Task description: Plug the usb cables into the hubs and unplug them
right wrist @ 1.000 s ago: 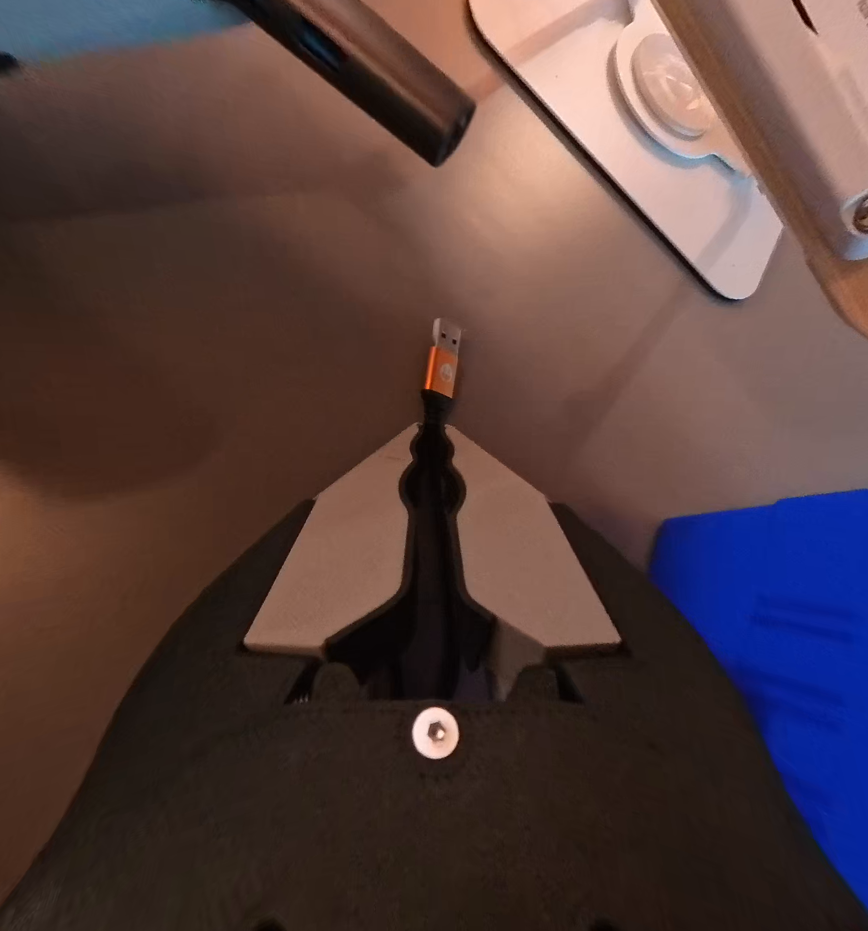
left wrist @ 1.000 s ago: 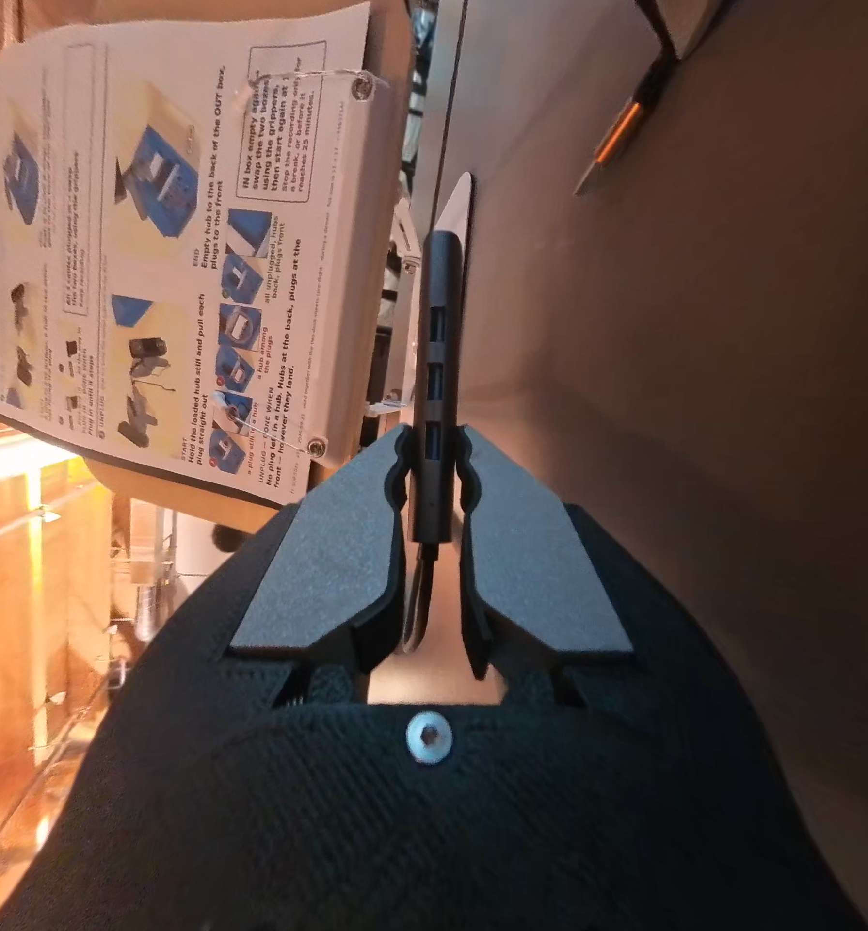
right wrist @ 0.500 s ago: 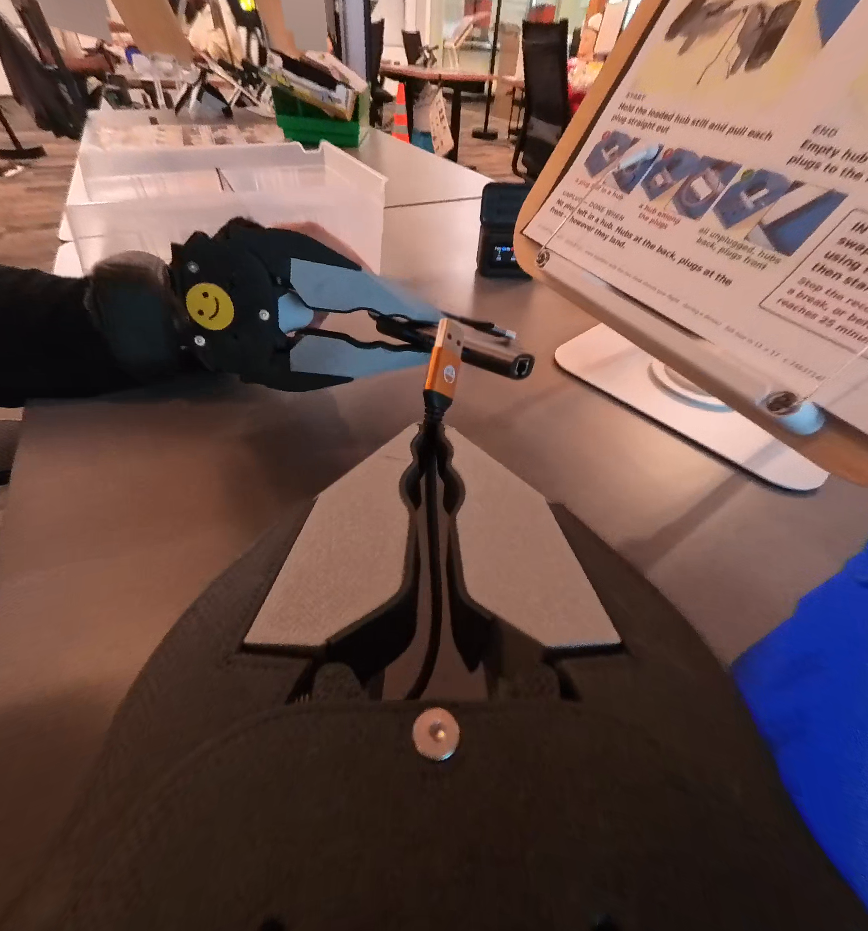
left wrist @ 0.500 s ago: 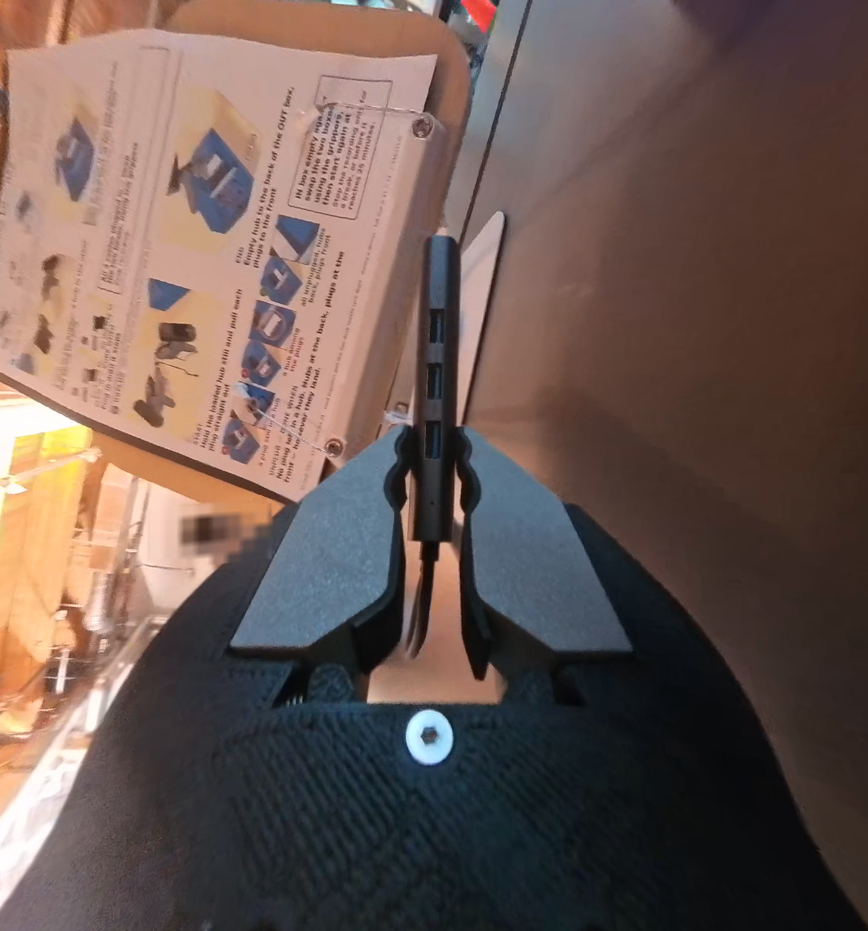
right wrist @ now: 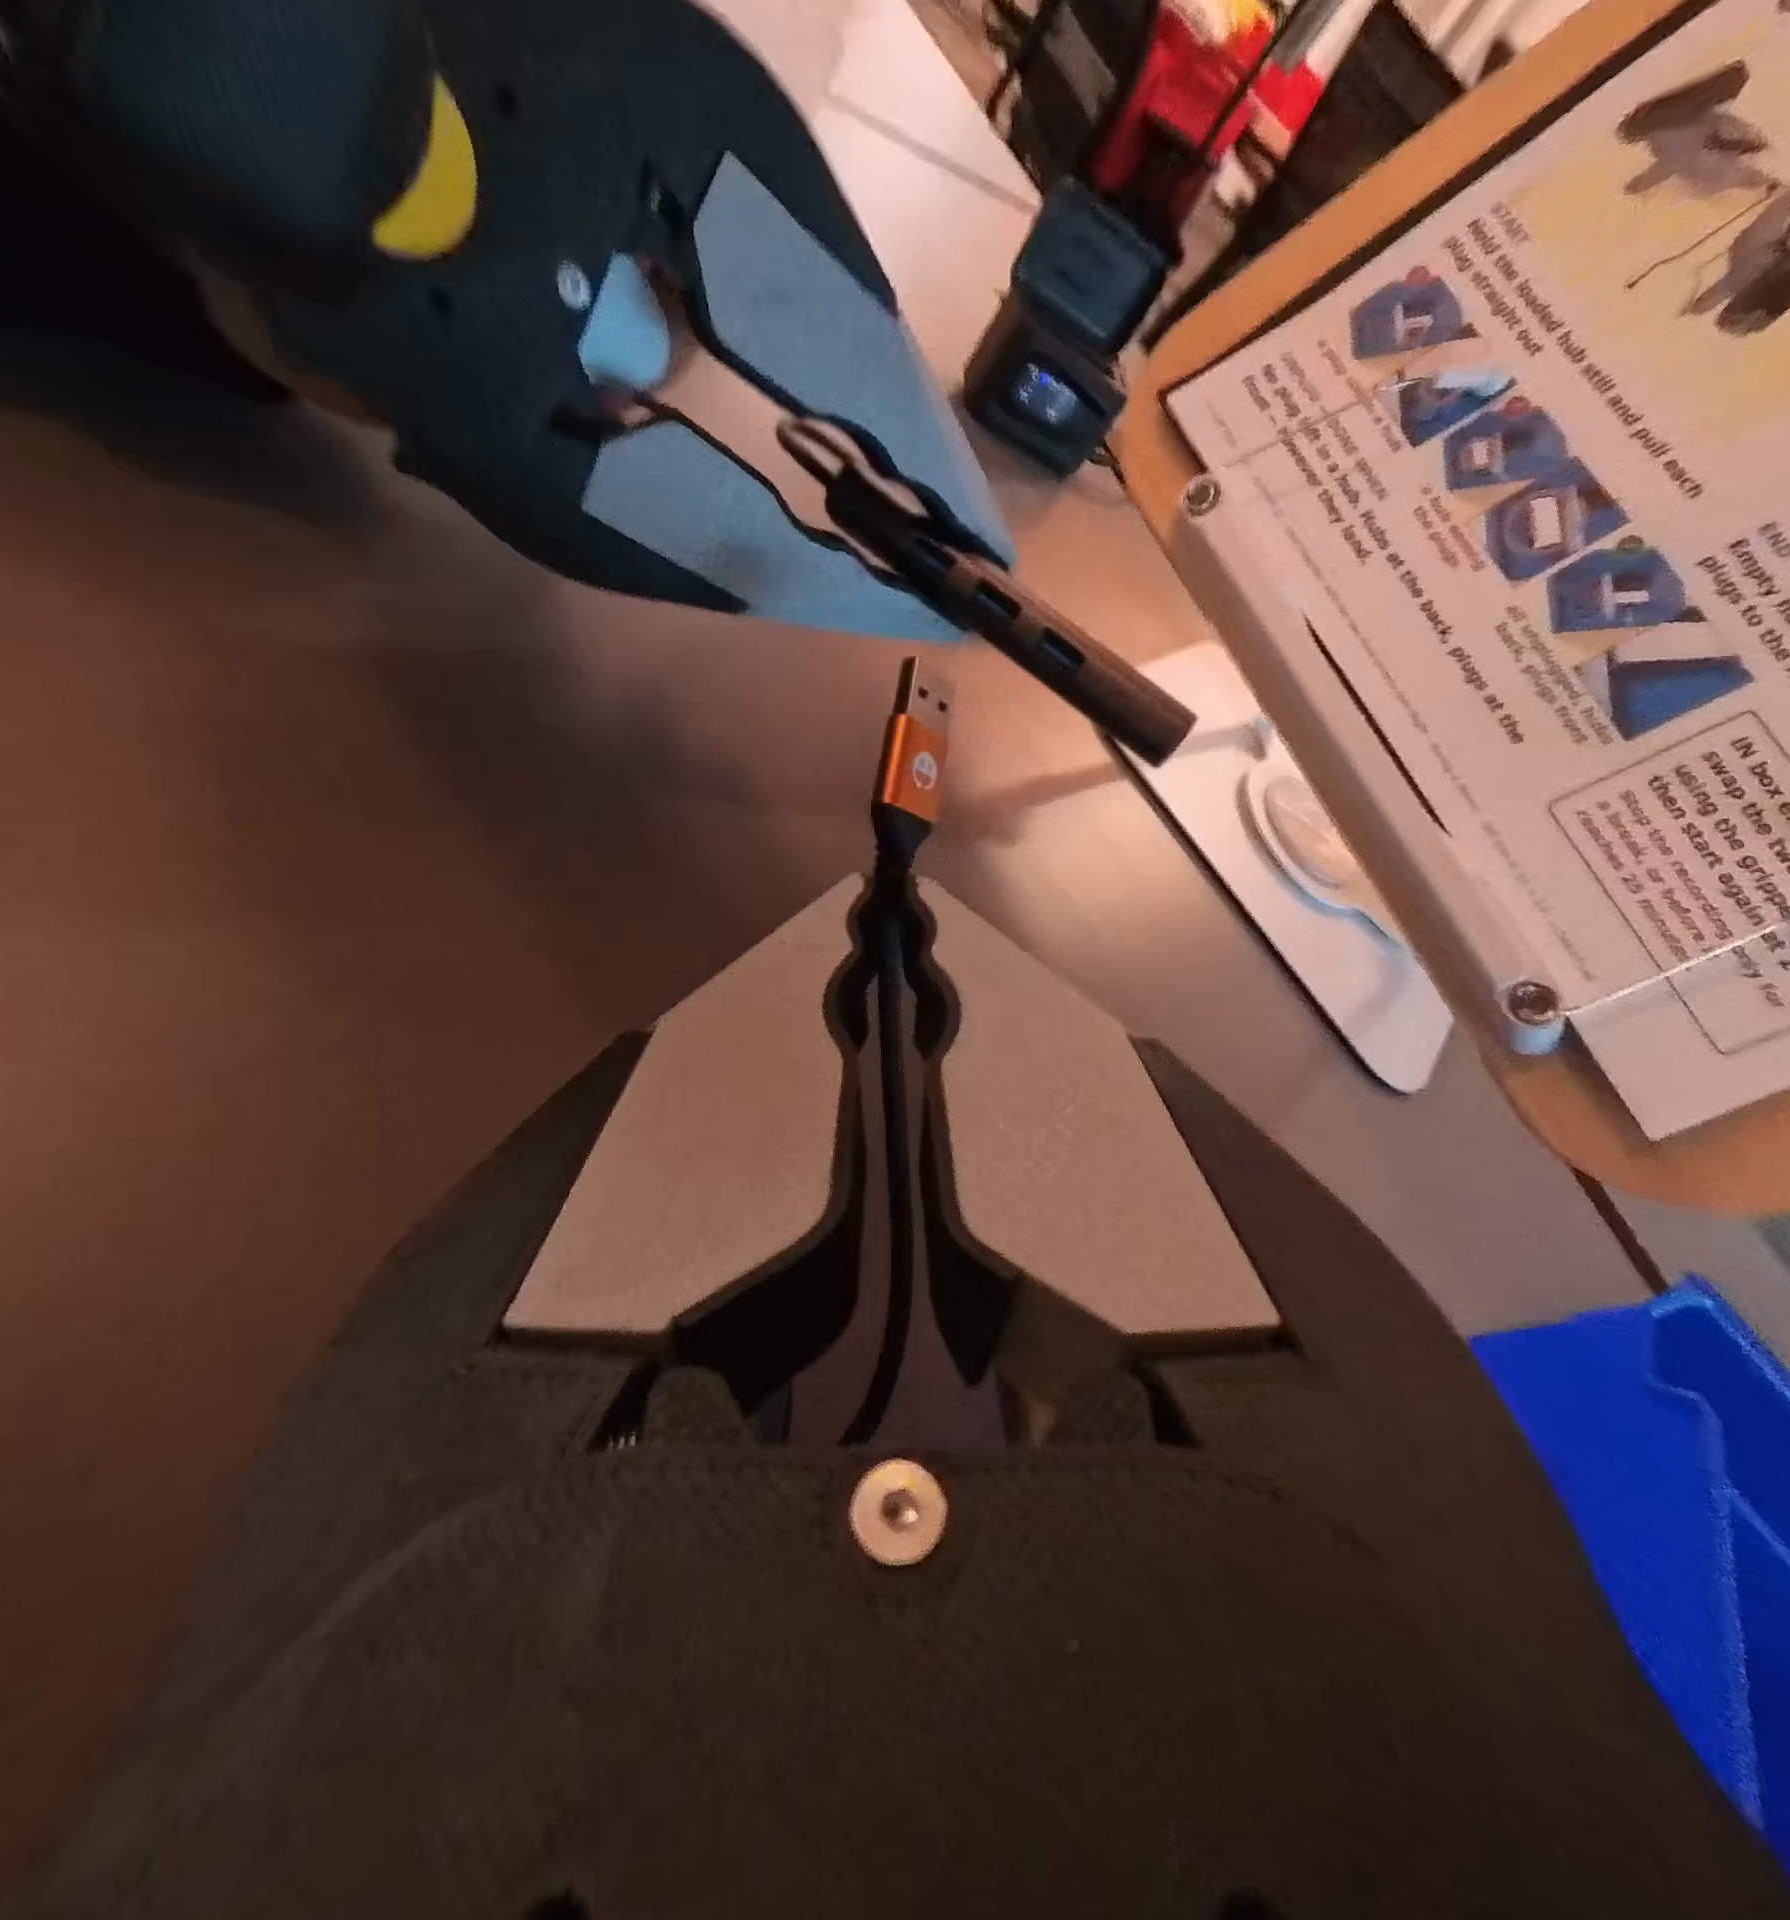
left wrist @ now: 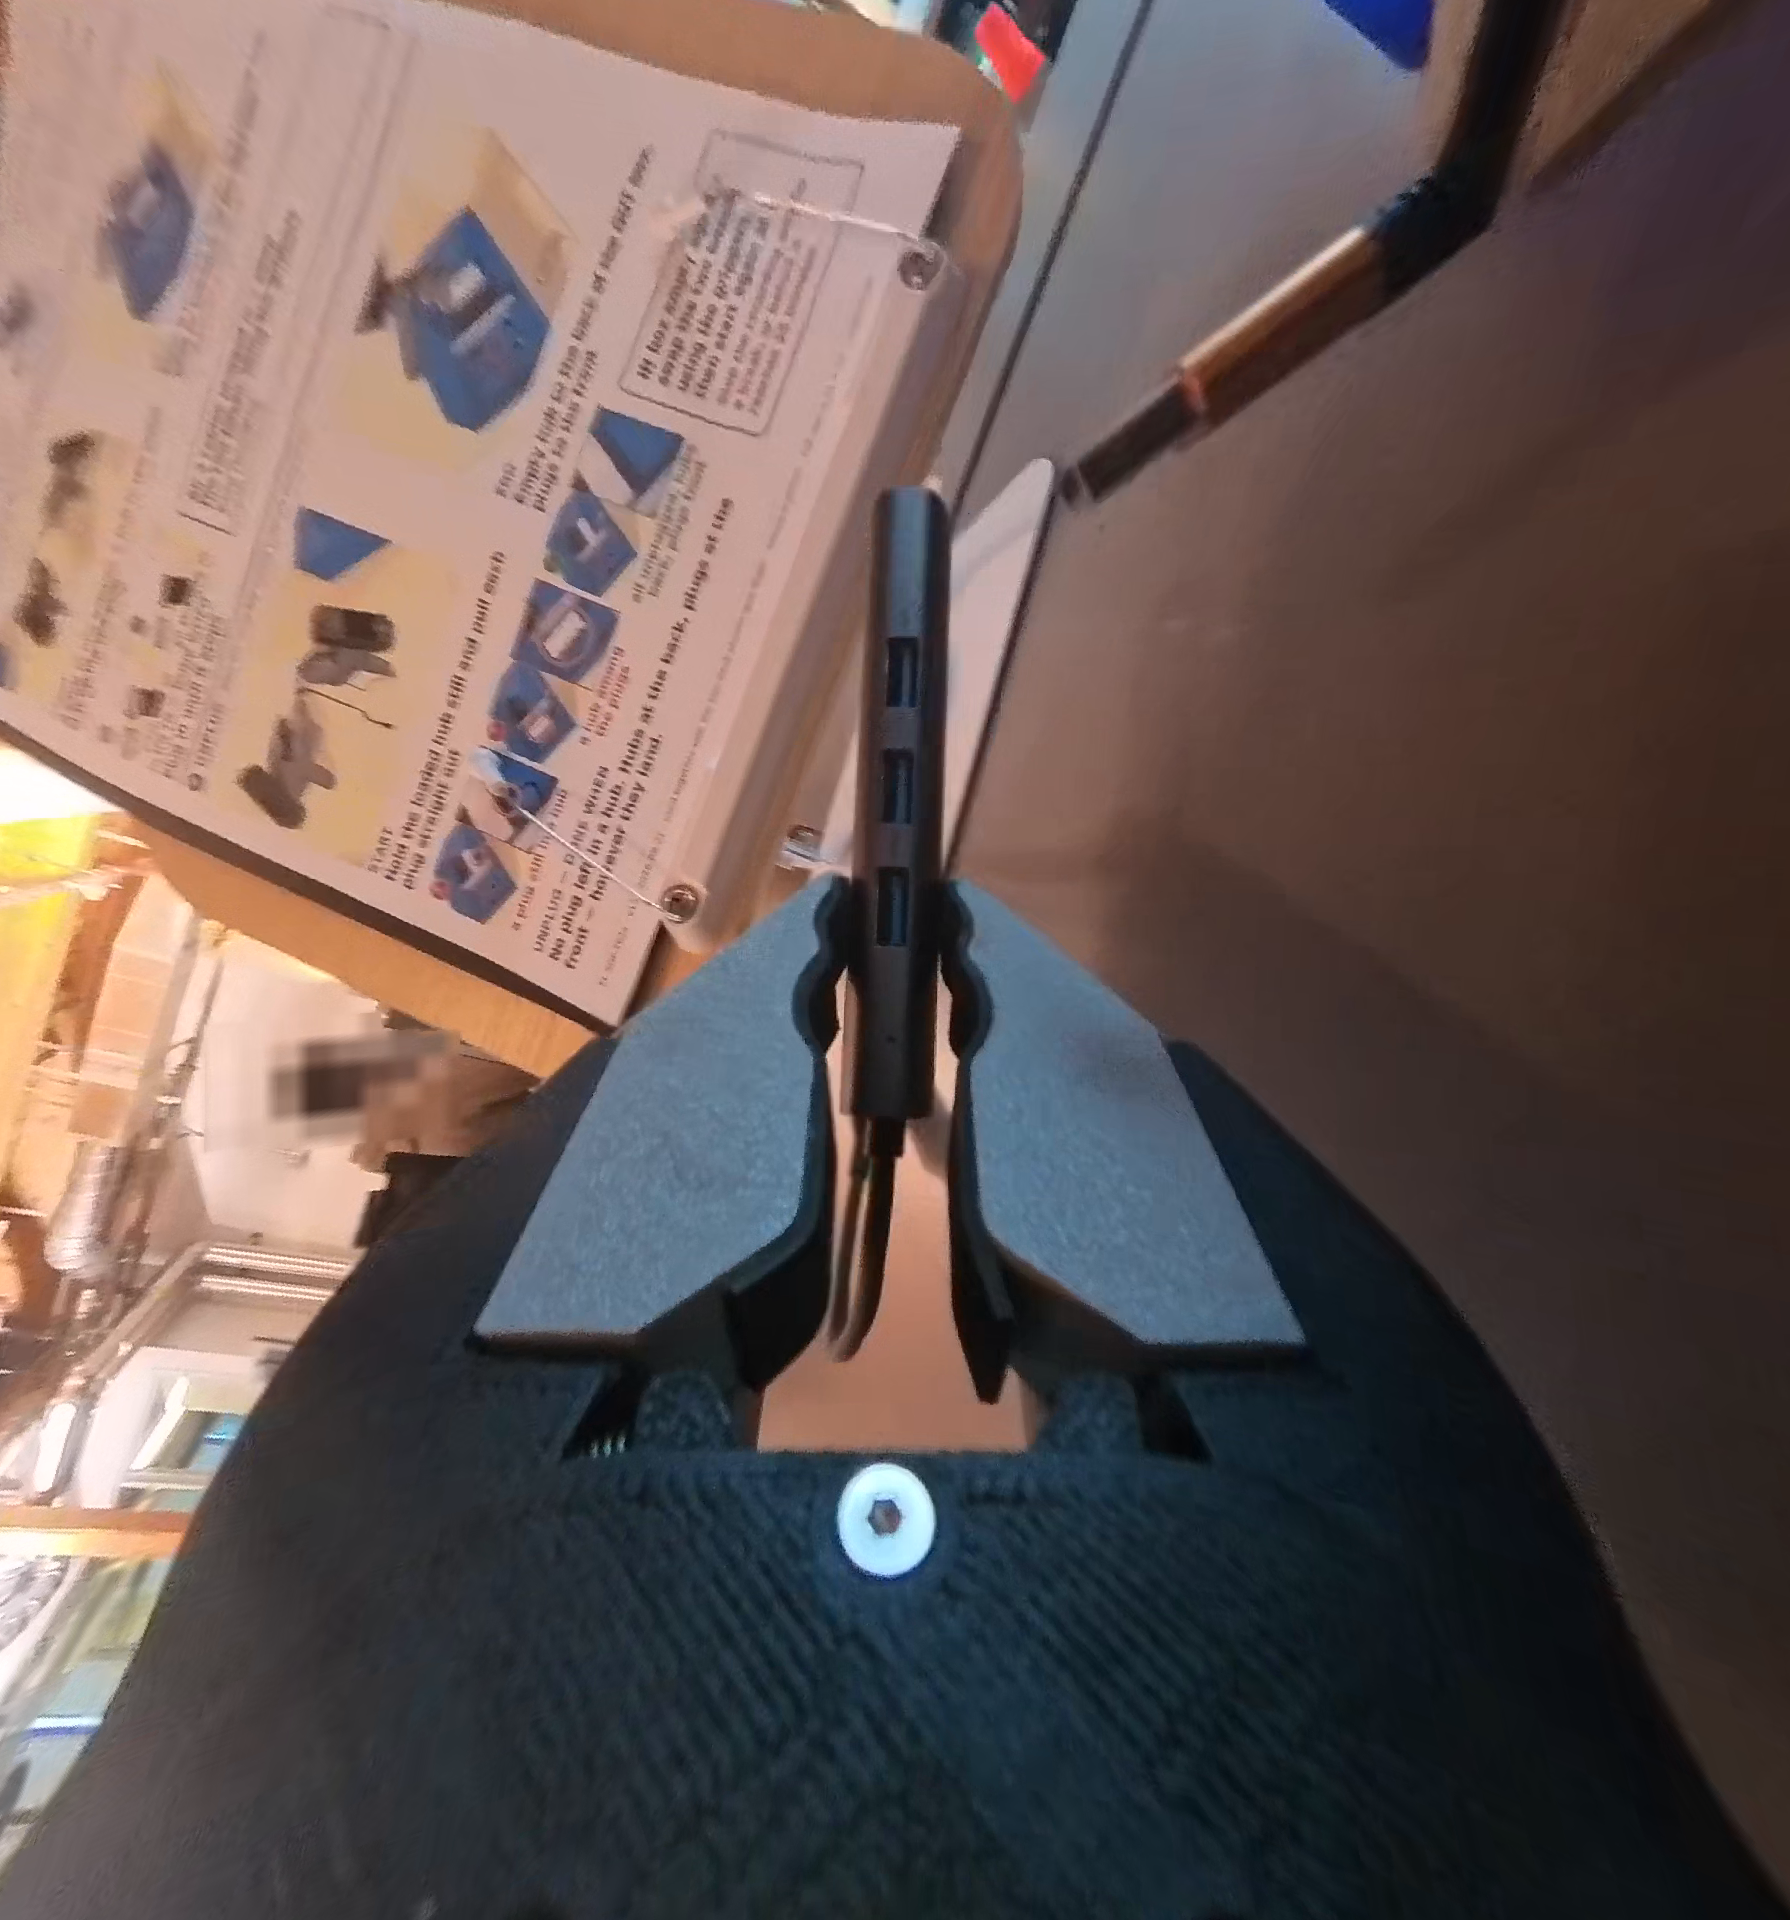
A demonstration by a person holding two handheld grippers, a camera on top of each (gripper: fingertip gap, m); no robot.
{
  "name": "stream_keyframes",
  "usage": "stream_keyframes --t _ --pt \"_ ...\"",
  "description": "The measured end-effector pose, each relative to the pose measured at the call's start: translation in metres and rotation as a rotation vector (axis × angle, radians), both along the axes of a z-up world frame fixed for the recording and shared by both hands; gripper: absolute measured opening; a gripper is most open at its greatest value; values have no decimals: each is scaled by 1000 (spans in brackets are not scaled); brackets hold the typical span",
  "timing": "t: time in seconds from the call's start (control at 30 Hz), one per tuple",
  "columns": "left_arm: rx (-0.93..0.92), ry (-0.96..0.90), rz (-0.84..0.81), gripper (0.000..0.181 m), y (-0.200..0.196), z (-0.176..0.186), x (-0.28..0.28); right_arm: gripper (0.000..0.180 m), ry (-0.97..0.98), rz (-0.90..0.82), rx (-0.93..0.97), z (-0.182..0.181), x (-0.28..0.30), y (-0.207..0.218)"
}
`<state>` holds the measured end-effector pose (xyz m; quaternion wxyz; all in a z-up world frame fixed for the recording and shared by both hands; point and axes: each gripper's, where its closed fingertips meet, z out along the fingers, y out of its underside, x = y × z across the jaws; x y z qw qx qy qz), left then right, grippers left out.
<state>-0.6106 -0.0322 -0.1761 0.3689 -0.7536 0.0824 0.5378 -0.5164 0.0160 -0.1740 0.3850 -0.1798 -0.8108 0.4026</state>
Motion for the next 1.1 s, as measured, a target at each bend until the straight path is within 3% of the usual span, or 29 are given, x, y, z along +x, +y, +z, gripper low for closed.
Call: stream_keyframes --t 0.23,0.43,0.83,1.0,1.1 --pt "23 0 0 14 -1 3 -1 0 -15 -18 -102 10 -2 12" --pt "24 10 -13 14 2 4 2 0 16 -14 -46 7 -2 10" --pt "63 75 -50 14 4 19 12 0 123 121 -161 35 15 4" --pt "64 61 -47 14 3 18 10 0 102 115 -152 30 14 3" --pt "25 15 -38 14 2 7 6 0 21 29 -72 7 1 11"
